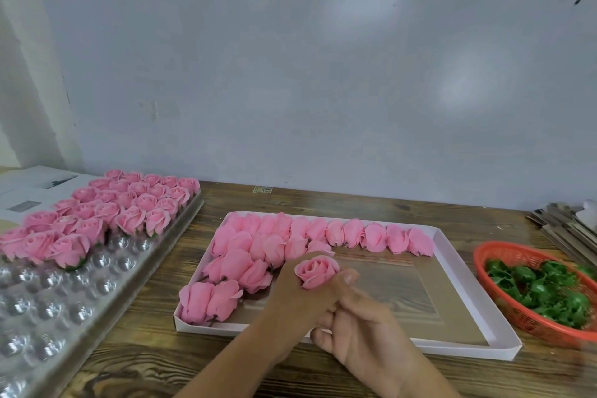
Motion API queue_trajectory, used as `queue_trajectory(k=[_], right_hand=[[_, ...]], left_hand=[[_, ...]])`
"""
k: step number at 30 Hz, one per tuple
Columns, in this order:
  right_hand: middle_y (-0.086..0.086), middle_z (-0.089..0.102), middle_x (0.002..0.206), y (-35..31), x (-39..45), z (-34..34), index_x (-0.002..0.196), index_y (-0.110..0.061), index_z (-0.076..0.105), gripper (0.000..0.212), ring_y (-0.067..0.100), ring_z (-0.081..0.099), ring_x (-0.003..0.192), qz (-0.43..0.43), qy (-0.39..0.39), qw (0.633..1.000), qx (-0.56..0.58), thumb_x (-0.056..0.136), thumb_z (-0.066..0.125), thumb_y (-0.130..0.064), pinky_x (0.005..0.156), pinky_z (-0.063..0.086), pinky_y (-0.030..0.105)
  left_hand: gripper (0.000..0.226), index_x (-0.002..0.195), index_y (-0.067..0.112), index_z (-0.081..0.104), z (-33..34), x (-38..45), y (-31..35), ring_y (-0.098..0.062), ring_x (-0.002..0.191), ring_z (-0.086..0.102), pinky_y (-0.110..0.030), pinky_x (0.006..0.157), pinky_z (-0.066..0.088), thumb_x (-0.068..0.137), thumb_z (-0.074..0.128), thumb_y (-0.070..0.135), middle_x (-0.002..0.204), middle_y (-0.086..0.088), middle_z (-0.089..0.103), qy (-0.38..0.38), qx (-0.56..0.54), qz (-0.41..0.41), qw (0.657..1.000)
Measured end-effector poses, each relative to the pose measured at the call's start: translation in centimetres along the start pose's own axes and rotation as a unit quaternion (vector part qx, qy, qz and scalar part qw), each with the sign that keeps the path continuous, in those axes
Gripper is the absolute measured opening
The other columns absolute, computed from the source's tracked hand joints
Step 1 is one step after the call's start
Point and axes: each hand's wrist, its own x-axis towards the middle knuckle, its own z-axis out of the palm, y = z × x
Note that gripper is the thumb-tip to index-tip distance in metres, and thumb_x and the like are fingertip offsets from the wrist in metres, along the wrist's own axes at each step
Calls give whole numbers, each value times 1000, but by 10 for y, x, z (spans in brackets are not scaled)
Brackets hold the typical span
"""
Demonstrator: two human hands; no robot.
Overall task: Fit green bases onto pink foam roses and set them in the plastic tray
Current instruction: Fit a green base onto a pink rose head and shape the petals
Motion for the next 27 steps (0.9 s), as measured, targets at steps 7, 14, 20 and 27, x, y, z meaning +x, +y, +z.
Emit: queue_trajectory(k=[7,14,20,27], right_hand=[[11,53,65,-1,-1,2,93,-14,77,43,20,55,61,77,-19,997,-20,67,66,-46,59,49,32],[15,62,102,-2,-1,9,108,-19,76,41,19,55,76,10,22,999,-23,84,52,-42,62,46,28],[9,63,84,-4,-3,11,101,-18,78,33,16,55,67,8,24,1000,-5,82,57,-34,60,46,27],[4,52,59,-2,-4,15,78,-17,76,50,14,52,54,76,21,995,-65,83,44,-55,53,45,25]], left_hand=[[39,86,18,77,0,-8,6,-22,49,46,-21,41,36,69,70,52,72,2,73,-63,25,15,998],[43,86,13,75,0,-3,5,-19,74,68,-24,51,51,64,75,50,97,-21,73,-15,-4,5,1000],[50,86,7,70,-1,-3,5,-26,65,59,-25,46,46,64,77,52,92,-31,68,-11,-3,2,1000],[45,88,21,76,2,-7,2,-22,50,51,-18,38,38,64,71,59,87,-15,75,-22,30,7,999]])
